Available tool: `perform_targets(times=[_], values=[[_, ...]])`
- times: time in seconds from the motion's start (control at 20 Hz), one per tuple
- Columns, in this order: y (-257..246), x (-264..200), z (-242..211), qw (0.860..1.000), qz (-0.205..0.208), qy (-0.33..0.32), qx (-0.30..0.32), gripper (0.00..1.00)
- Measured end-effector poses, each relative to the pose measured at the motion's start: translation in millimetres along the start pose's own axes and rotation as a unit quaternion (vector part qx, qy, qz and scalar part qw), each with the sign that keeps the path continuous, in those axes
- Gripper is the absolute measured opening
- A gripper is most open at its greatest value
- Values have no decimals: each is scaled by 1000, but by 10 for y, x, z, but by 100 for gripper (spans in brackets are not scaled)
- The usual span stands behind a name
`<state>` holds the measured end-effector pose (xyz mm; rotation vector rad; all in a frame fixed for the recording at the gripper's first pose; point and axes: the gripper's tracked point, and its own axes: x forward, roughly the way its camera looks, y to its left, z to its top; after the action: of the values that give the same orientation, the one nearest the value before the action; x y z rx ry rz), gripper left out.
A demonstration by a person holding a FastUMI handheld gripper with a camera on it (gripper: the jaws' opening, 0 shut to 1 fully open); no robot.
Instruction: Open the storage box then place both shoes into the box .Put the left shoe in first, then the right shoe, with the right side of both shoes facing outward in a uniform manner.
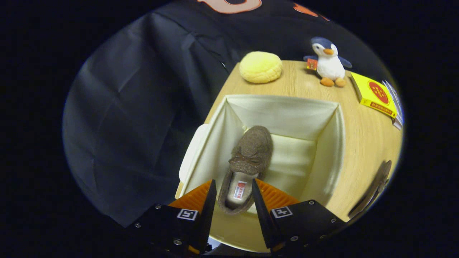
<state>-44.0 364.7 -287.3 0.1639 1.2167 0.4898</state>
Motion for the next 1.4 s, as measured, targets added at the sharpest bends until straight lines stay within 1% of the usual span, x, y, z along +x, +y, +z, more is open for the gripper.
perform_targets(times=[0.05, 0.1, 0.15, 0.25, 0.45, 0.55, 0.75, 0.95, 1.05, 1.15, 1.25, 1.4], values=[[-48, -157, 46, 1000, 3, -18, -10, 68], [-135, -289, 84, 999, 2, -36, -15, 71], [-228, -419, 101, 998, -1, -54, -19, 79], [-501, -659, 110, 996, -16, -84, -24, 87], [-1165, -1032, -37, 991, -54, -119, -22, 96], [-1517, -1189, -151, 988, -78, -133, -10, 97], [-2296, -1509, -500, 981, -132, -138, 24, 97], [-3046, -1658, -892, 969, -193, -138, 60, 95], [-3399, -1689, -1143, 964, -228, -121, 64, 92], [-3617, -1646, -1305, 962, -239, -110, 76, 89], [-3758, -1585, -1445, 962, -237, -101, 87, 85], [-3945, -1457, -1607, 962, -243, -94, 84, 81]])
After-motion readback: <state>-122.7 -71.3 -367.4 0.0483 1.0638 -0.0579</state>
